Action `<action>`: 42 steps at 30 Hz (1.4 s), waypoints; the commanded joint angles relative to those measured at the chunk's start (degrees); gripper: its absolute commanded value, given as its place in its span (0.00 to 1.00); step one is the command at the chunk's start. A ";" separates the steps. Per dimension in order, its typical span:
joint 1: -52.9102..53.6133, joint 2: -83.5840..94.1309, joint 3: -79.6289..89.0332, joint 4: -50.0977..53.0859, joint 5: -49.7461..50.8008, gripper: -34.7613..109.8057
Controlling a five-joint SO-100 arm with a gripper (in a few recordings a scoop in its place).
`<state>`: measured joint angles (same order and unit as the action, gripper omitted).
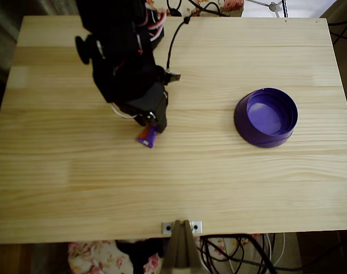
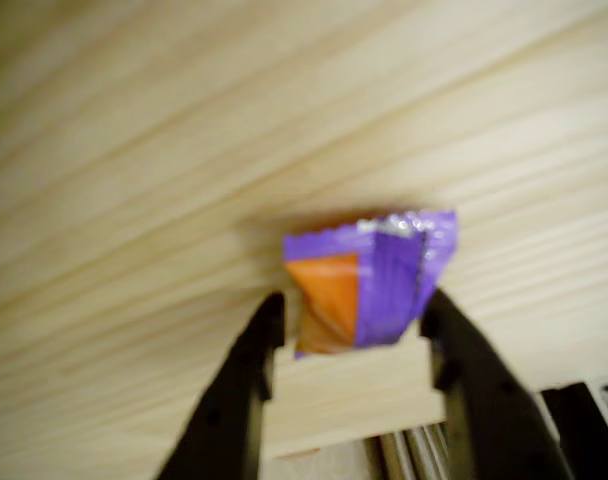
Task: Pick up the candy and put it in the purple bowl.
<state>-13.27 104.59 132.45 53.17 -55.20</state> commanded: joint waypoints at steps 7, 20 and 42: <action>0.35 1.23 -3.96 -0.97 0.70 0.36; -0.88 3.60 -4.57 0.53 2.99 0.34; -0.26 2.29 -6.94 3.16 3.16 0.41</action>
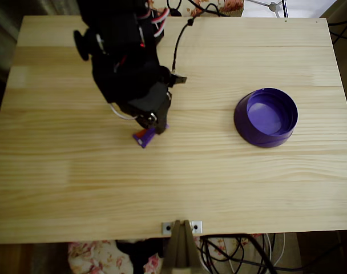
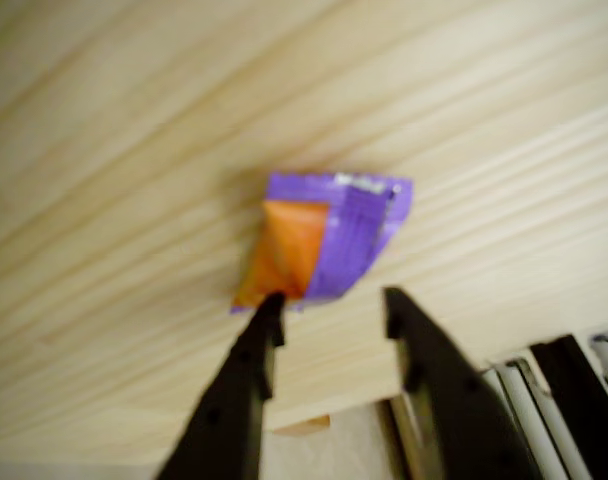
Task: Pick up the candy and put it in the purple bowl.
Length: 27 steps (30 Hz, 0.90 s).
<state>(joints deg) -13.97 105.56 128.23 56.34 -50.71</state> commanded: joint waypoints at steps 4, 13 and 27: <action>1.93 0.35 -2.72 -0.97 -1.41 0.43; 4.83 -1.85 -1.67 -2.46 -0.97 0.43; 3.43 -0.44 2.20 -1.14 -1.58 0.42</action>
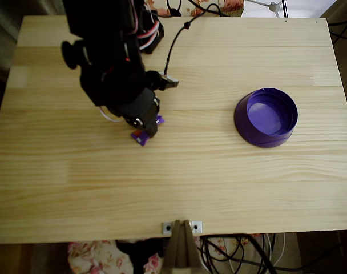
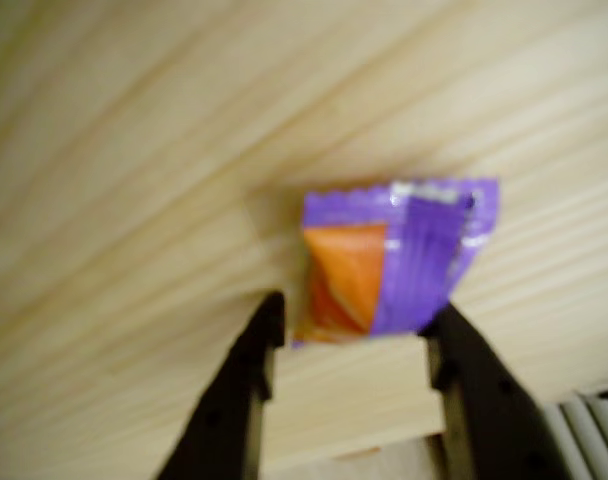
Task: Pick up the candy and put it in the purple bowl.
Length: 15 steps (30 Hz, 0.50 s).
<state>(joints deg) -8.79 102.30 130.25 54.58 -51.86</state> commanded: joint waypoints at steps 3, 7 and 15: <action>-2.55 4.31 0.35 1.67 0.00 0.42; -3.43 5.01 1.14 2.90 0.26 0.42; -5.27 5.36 2.37 1.41 2.81 0.37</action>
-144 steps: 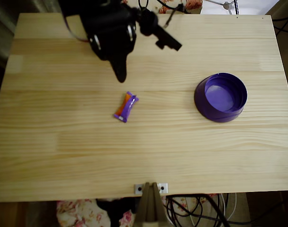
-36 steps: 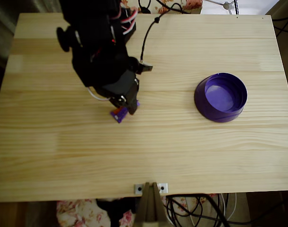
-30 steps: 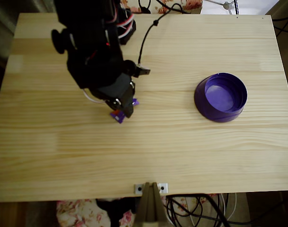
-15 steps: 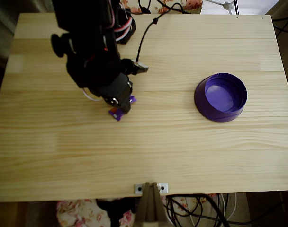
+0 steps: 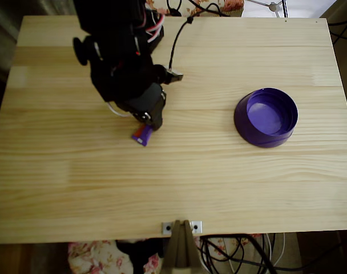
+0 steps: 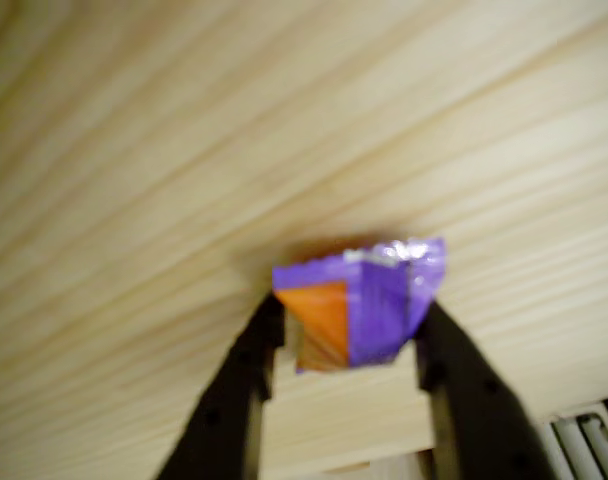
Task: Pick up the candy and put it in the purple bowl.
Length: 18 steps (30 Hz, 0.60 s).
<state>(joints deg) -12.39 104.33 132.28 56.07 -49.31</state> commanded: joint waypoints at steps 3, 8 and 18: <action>-1.76 3.43 0.35 -1.23 0.79 0.36; -1.76 2.72 0.35 -3.69 1.14 0.35; -1.67 4.92 0.70 -2.99 1.23 0.29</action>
<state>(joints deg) -13.62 105.64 133.51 52.47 -48.08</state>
